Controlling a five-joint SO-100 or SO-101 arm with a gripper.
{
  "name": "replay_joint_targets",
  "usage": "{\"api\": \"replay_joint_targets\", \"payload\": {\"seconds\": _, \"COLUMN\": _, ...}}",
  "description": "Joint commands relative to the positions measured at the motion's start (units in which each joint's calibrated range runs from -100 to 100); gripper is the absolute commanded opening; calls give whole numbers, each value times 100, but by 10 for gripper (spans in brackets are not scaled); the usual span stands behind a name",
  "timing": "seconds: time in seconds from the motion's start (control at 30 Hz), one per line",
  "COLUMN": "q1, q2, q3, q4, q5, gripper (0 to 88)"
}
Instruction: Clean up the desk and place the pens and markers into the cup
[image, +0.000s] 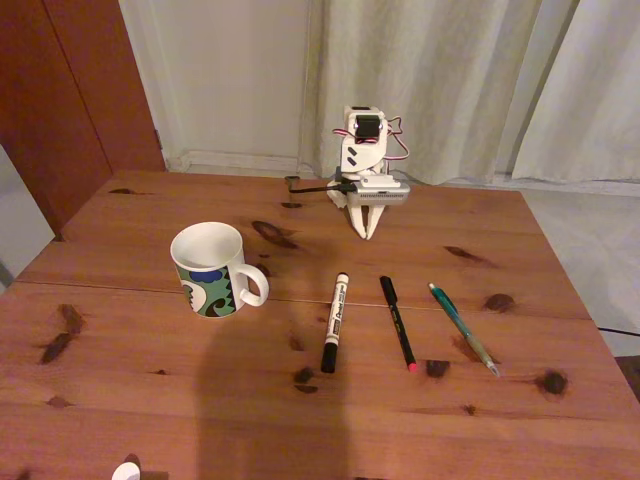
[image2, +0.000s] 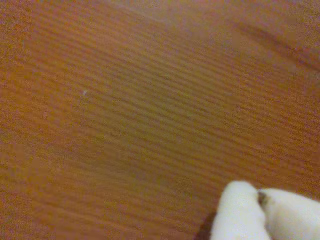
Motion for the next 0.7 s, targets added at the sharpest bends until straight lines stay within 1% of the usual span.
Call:
{"api": "replay_joint_targets", "payload": {"seconds": 0.0, "q1": -27, "q2": -30, "q3": 65, "q4": 54, "q5": 14, "gripper": 11}}
{"api": "replay_joint_targets", "payload": {"seconds": 0.23, "q1": 61, "q2": -30, "q3": 65, "q4": 45, "q5": 9, "gripper": 7}}
{"api": "replay_joint_targets", "payload": {"seconds": 0.3, "q1": 198, "q2": -30, "q3": 11, "q4": 45, "q5": 9, "gripper": 7}}
{"api": "replay_joint_targets", "payload": {"seconds": 0.43, "q1": 399, "q2": 152, "q3": -630, "q4": -136, "q5": -2, "gripper": 7}}
{"api": "replay_joint_targets", "payload": {"seconds": 0.53, "q1": 423, "q2": 773, "q3": -1270, "q4": -136, "q5": 30, "gripper": 7}}
{"api": "replay_joint_targets", "payload": {"seconds": 0.67, "q1": 423, "q2": 2229, "q3": -2316, "q4": -144, "q5": 40, "gripper": 7}}
